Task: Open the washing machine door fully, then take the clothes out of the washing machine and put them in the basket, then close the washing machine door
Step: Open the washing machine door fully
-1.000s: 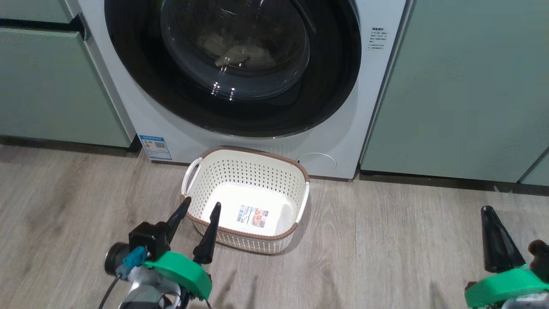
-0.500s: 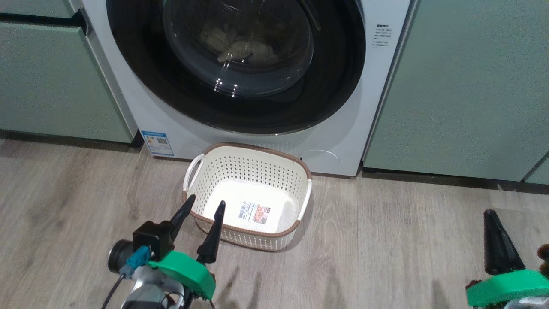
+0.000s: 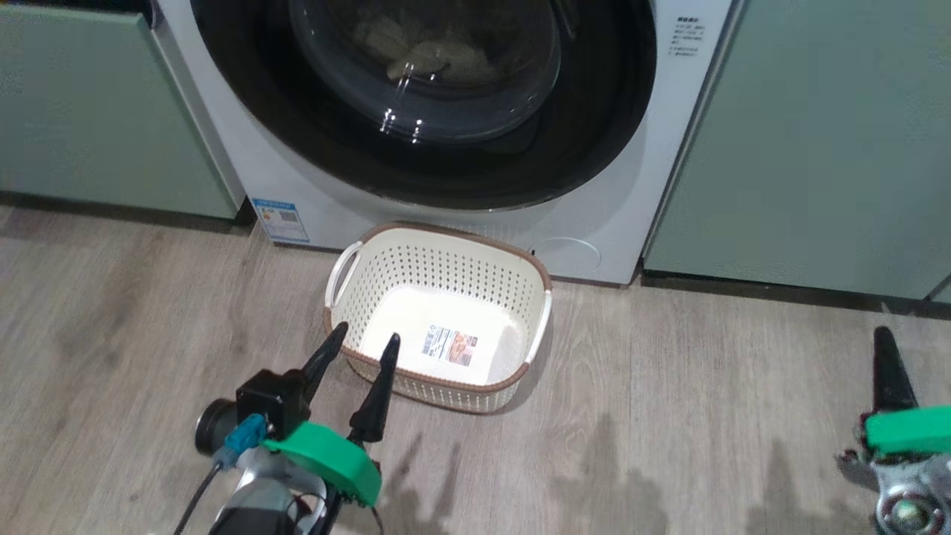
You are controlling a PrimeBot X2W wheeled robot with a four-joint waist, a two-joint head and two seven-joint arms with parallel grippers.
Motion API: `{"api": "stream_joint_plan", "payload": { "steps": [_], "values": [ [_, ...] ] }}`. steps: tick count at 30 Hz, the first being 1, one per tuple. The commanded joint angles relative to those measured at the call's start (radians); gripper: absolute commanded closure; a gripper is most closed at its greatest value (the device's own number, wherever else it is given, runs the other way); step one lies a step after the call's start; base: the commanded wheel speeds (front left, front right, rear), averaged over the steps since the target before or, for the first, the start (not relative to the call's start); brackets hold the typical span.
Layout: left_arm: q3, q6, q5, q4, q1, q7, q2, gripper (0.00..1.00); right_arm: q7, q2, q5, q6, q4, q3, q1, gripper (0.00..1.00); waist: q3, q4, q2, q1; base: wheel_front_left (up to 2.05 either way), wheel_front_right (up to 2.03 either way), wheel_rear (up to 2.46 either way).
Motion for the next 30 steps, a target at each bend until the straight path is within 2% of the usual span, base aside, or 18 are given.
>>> {"api": "stream_joint_plan", "payload": {
  "steps": [1,7,13,19,26,30],
  "values": [
    [0.025,0.006,-0.002,-0.036,-0.053,-0.012,0.014,0.00,0.019,-0.018,0.040,0.001,-0.024,0.013,-0.064,1.00,0.010,0.007,0.0000,-0.0001,0.00,0.00,0.00],
    [0.010,0.003,0.001,-0.041,-0.077,-0.016,0.011,0.00,0.150,-0.017,0.313,0.001,0.032,-0.046,-0.173,1.00,0.051,0.032,0.0000,-0.0001,0.00,0.00,0.00],
    [-0.003,0.001,0.004,-0.046,-0.105,-0.019,0.007,0.00,0.283,-0.020,0.503,0.001,0.142,-0.106,-0.308,1.00,0.096,0.061,0.0000,-0.0001,0.00,0.00,0.00],
    [-0.016,-0.004,0.007,-0.050,-0.134,-0.021,0.002,0.00,0.405,-0.035,0.610,0.001,0.280,-0.128,-0.459,1.00,0.138,0.089,0.0000,-0.0001,0.00,0.00,0.00],
    [-0.035,-0.012,0.014,-0.071,-0.168,-0.022,-0.006,0.00,0.542,-0.064,0.672,0.001,0.443,-0.116,-0.671,1.00,0.207,0.128,0.0000,-0.0001,0.00,0.00,0.00],
    [-0.044,-0.018,0.018,-0.078,-0.184,-0.022,-0.009,0.00,0.557,-0.075,0.685,0.001,0.485,-0.120,-0.747,1.00,0.237,0.144,0.0000,-0.0001,0.00,0.00,0.00]
  ]
}}
